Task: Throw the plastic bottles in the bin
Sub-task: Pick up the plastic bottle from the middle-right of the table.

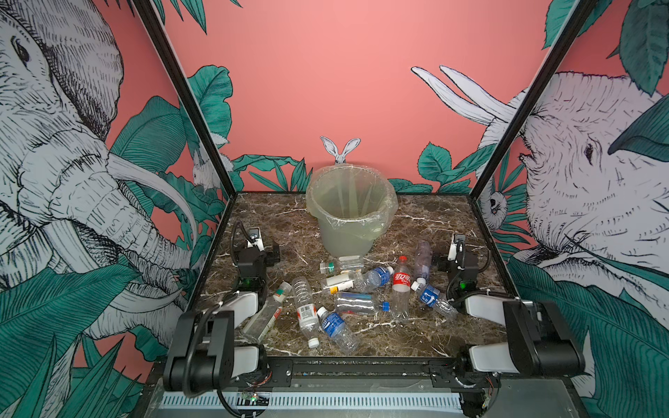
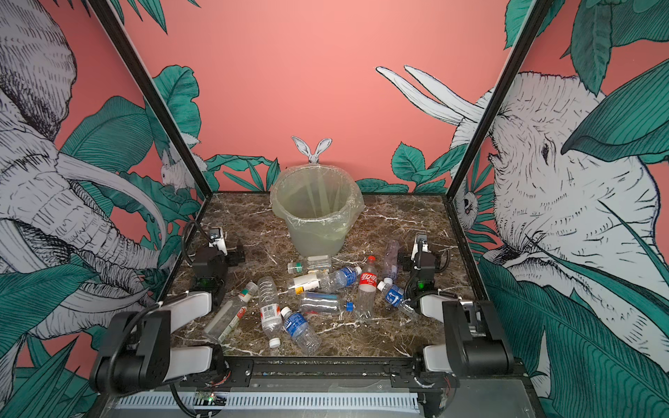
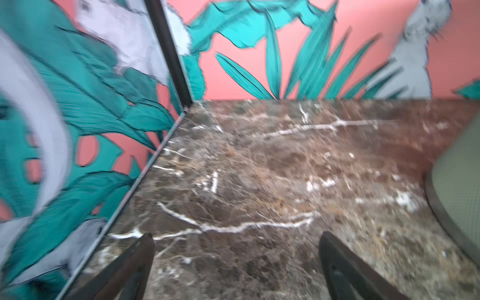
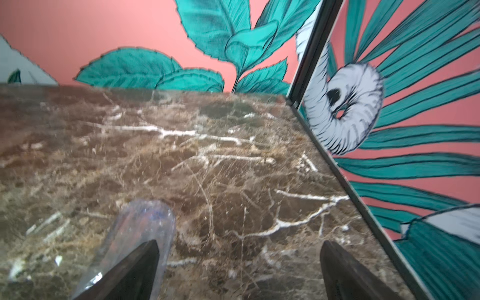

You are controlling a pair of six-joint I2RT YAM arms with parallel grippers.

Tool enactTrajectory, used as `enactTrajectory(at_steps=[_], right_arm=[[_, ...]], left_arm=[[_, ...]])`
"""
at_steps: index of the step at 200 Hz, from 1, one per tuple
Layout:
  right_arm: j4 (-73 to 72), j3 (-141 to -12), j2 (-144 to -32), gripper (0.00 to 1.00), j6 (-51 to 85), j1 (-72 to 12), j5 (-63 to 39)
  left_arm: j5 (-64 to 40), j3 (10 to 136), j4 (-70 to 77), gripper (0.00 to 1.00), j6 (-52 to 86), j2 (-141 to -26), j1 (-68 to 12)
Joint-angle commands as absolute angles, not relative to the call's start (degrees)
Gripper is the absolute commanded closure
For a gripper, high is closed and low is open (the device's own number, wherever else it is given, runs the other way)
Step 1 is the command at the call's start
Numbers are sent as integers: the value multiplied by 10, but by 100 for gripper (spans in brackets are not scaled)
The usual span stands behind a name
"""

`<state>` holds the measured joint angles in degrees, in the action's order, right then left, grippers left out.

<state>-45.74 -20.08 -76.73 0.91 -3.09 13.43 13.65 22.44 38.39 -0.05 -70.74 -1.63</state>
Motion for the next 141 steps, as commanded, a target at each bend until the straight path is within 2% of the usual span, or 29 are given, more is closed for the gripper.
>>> enactTrajectory(at_steps=[1,25,44,59,83,111,141], right_arm=[[-348,-244,-724,1,45,-36,219],[-172,-326,-699,1,119,-37,296],[42,-434,-693,1,246,-37,361],[201,-517,-691,1,304,-37,347],[161,-489,-646,1,304,-41,220],[245,-525,-645,1,308,-78,229],[317,-551,-643,1,288,-147,239]], left_arm=[[215,270,238,0,61,-653,-25],[212,297,177,0,115,-632,-27],[206,332,102,0,169,-635,-27],[180,349,73,0,201,-643,-28],[112,351,77,0,213,-644,-32],[58,343,73,0,231,-618,-50],[55,340,58,3,208,-595,-112]])
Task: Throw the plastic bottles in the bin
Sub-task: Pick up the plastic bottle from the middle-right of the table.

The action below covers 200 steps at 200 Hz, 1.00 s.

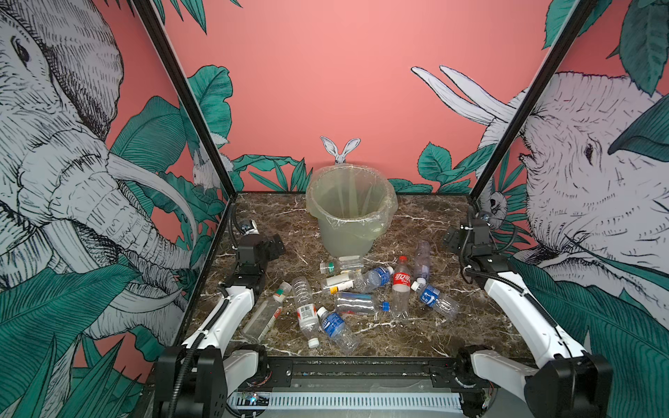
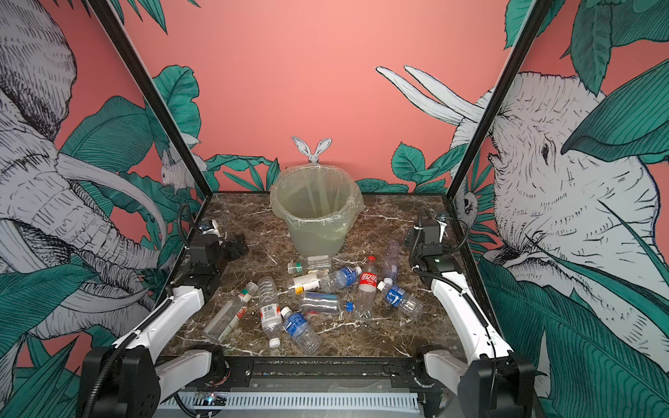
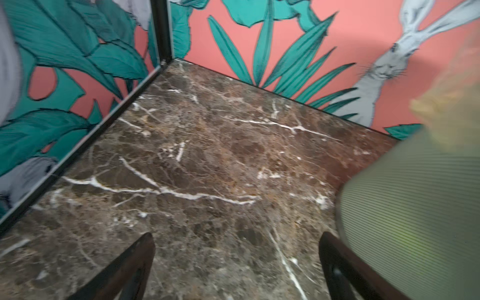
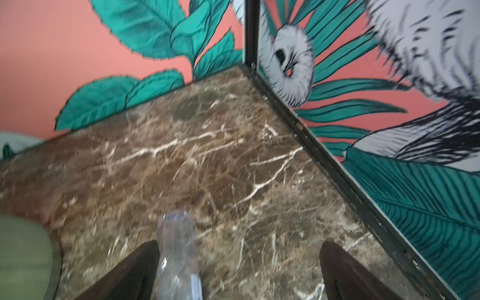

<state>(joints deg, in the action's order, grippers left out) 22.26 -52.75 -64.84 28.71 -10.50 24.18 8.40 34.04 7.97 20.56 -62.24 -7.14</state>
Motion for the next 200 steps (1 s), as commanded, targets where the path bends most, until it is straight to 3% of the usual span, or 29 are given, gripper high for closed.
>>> enactTrajectory(at_steps=[1,59,97,113,200], right_arm=[[319,-552,-643,1,286,-150,239],[402,-544,-641,3,266,-204,209],[374,-531,-700,11,256,-204,145],[362,-541,-738,16,252,-204,120],[321,-585,-879,14,241,-183,92]], left_arm=[[55,341,58,4,207,-594,-115],[75,344,26,13,177,-596,-247],[64,328,46,19,174,-627,-285],[64,316,59,19,167,-634,-297],[64,257,134,19,163,-646,-306]])
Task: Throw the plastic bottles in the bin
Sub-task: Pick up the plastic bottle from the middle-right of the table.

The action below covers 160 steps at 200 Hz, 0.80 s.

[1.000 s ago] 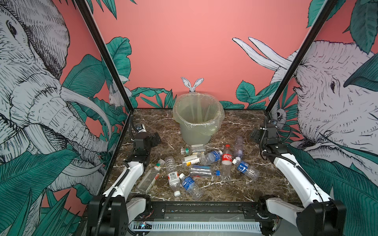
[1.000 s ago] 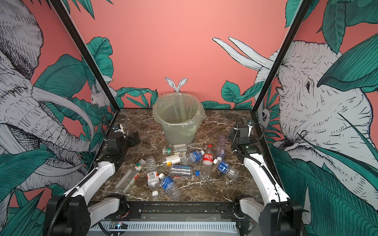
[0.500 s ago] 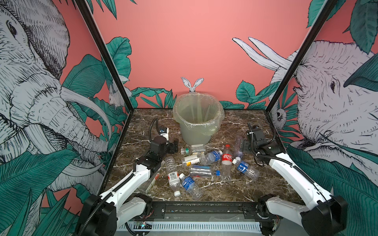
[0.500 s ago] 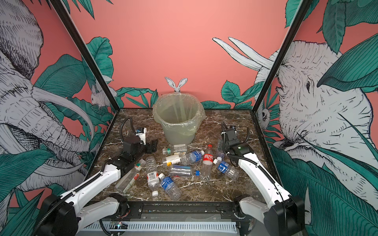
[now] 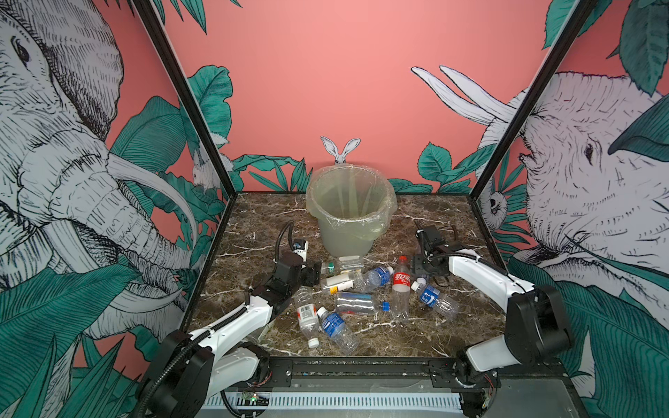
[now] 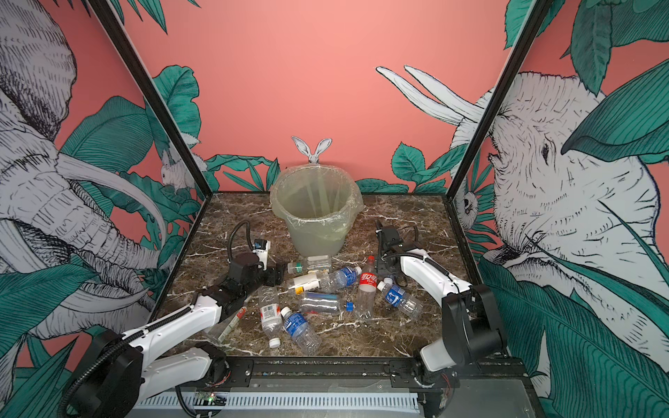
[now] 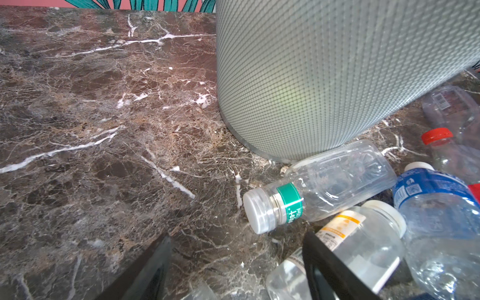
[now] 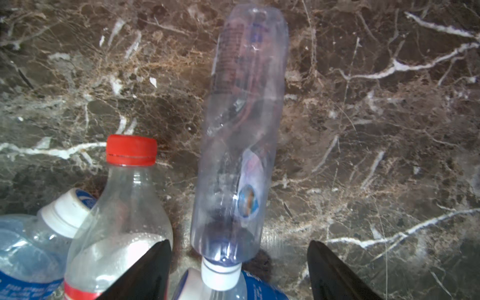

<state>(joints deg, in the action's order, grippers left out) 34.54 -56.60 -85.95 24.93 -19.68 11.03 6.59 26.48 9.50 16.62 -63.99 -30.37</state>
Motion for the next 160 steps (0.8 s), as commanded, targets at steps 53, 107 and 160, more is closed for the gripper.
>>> enactTrajectory(at_steps=[53,107,160], right_arm=[[305,-621,-932,16,225,-135,49],[305,-655,-979,20,214,-121,31],[297,-660,-1006,22,214,-118,39]], left_arm=[[70,266,140,19,171,-667,-306],[77,274,130,19,172,-671,-305],[80,275,129,18,174,-671,-305]])
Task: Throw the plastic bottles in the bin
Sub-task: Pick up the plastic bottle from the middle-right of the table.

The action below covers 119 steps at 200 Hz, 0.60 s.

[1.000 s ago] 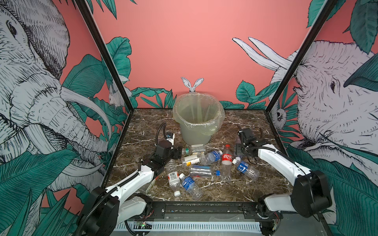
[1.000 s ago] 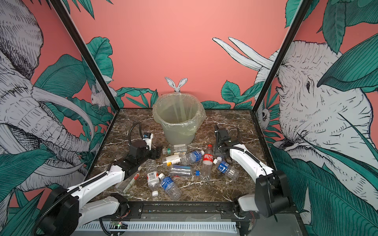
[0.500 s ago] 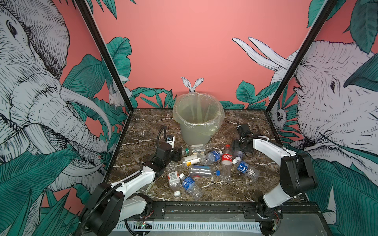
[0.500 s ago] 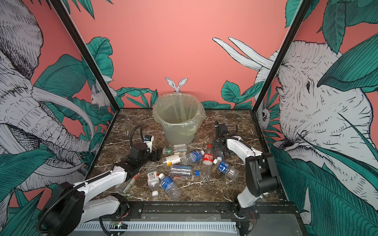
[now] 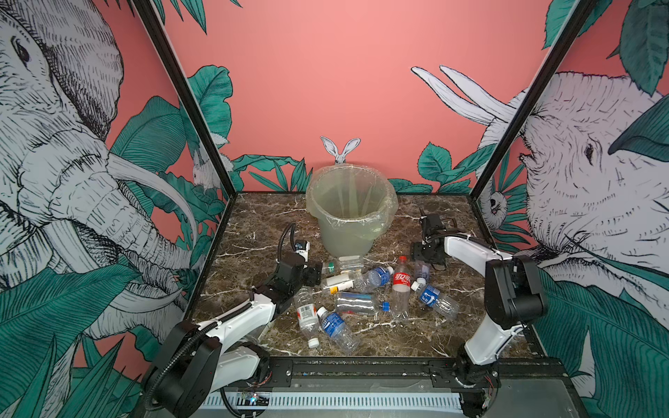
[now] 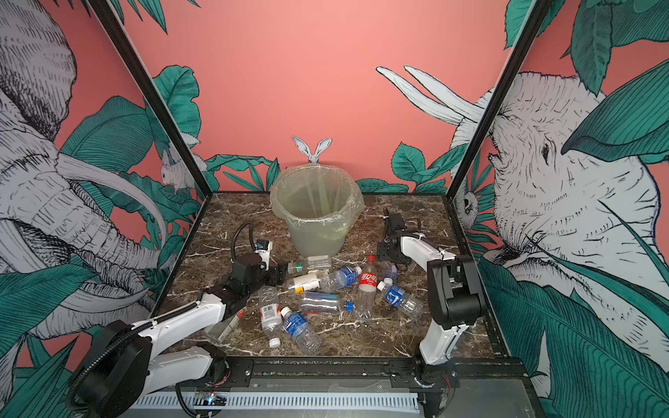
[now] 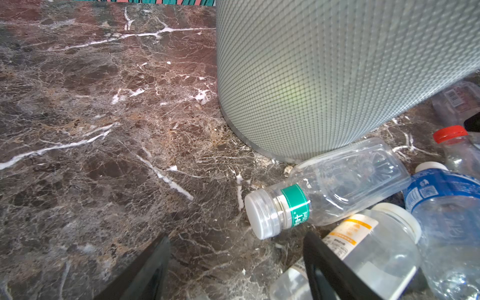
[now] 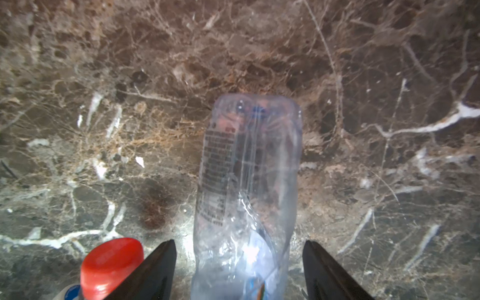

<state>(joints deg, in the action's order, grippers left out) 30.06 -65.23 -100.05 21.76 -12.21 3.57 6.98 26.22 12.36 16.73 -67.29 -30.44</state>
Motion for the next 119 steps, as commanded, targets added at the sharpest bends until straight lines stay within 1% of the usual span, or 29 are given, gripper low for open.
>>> enactTrajectory(at_steps=[1,16,54,119], right_arm=[[297,-660,-1006,23,214,-117,39],[294,-657,-1010,26,215,-116,40],[284,-647,-1015,30,213,-113,41],[274,-645,-1031,29,209,-104,20]], left_arm=[[80,275,129,18,174,-671,-305],[78,278,128,18,176,-674,-305],[76,280,127,18,181,-681,-305],[74,282,127,17,185,-685,-304]])
